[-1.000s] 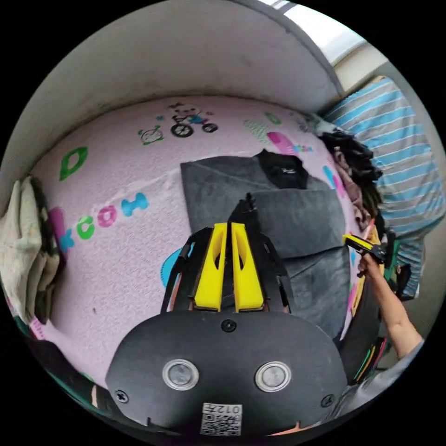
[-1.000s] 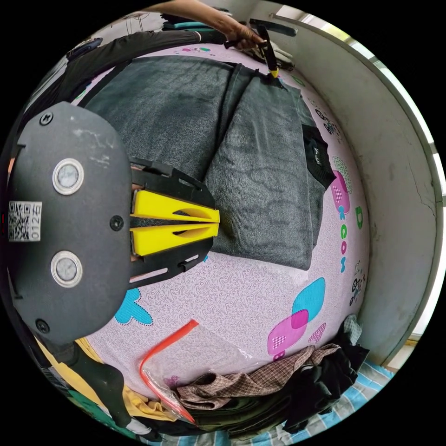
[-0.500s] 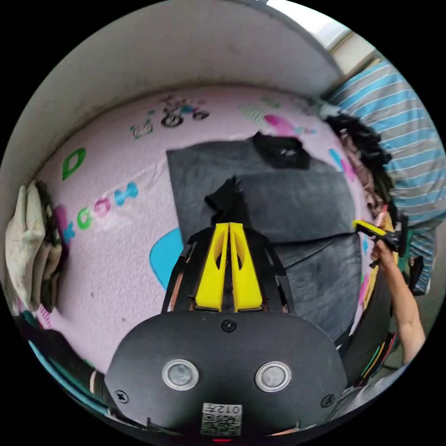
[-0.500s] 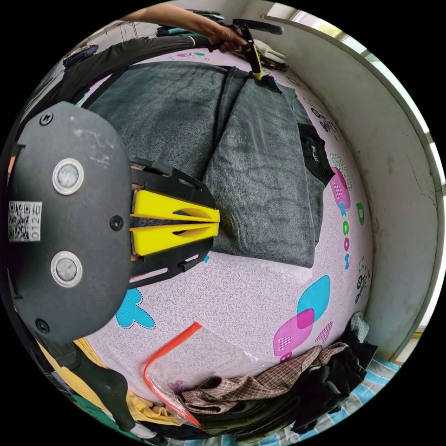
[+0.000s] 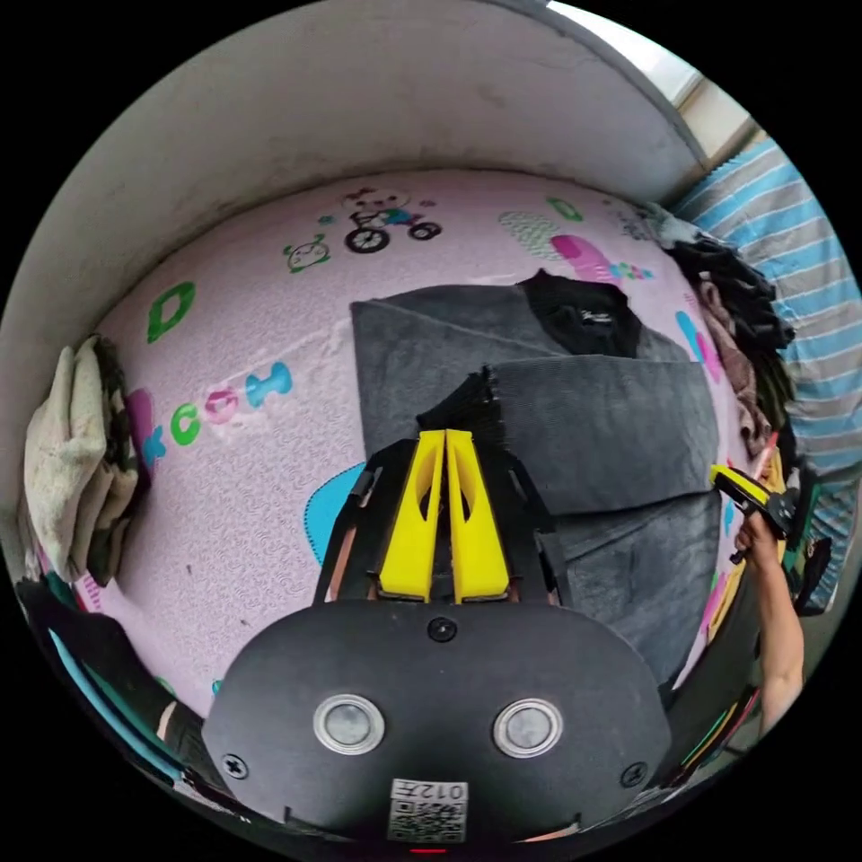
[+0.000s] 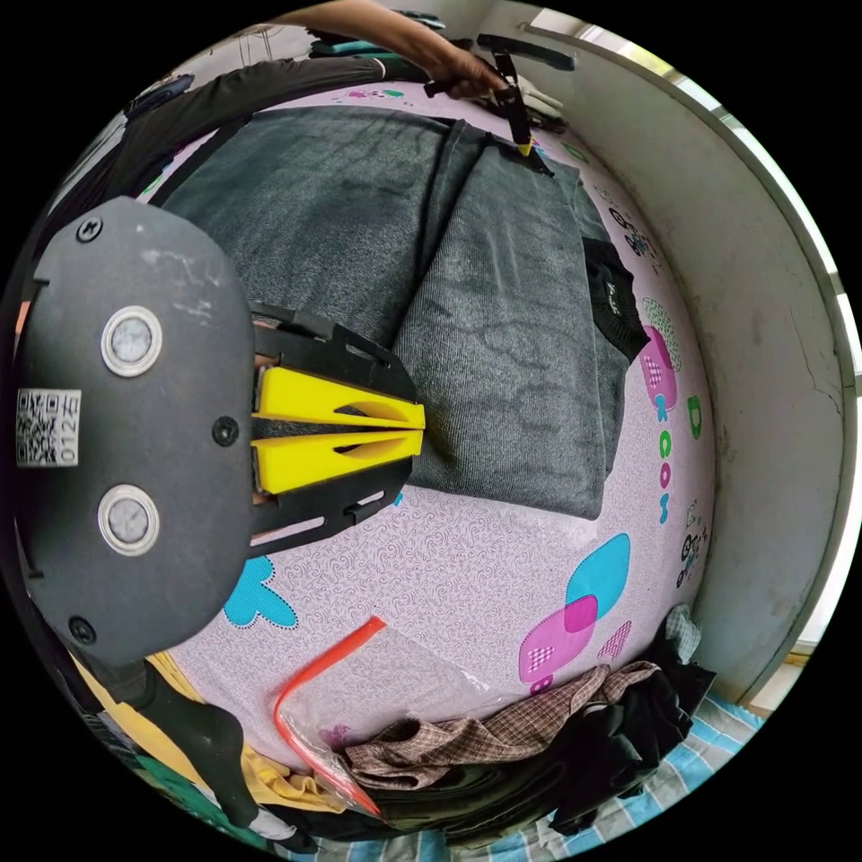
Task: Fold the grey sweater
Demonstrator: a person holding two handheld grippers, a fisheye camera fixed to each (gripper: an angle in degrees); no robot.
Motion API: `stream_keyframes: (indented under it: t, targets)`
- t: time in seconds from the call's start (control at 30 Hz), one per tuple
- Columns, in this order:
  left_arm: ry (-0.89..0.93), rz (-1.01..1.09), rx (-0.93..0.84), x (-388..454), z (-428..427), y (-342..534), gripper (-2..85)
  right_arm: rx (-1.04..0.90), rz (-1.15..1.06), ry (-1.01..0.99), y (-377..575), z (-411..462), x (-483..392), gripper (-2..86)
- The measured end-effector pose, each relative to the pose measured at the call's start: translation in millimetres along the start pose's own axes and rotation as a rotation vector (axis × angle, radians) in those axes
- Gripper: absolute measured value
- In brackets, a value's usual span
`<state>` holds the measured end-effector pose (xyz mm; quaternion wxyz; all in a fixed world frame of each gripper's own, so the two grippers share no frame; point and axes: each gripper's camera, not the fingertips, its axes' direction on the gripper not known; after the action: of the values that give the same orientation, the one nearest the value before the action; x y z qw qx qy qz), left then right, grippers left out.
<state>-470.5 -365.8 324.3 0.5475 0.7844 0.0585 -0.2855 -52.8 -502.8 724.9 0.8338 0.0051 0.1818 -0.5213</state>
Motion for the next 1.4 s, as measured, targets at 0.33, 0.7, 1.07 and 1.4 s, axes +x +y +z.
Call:
stream_keyframes:
  t: [0.33,0.7,1.07,1.4]
  targets:
    - [0.037,0.099,0.138,29.6,-25.6,39.4,0.6,0.093,0.100,-0.099,25.0,-1.4,14.4,-0.8]
    - [-0.095,0.238,-0.015,60.7,23.1,53.2,0.2,0.055,-0.034,0.016,30.3,49.8,-18.8,-0.9]
    - [0.194,0.207,-0.166,47.8,0.0,138.4,1.0,-0.106,0.073,-0.274,114.4,48.9,-2.7,-0.4]
    - [0.234,0.026,-0.339,12.5,-8.7,275.9,4.0,-0.329,0.150,-0.407,211.1,58.2,-5.6,7.7]
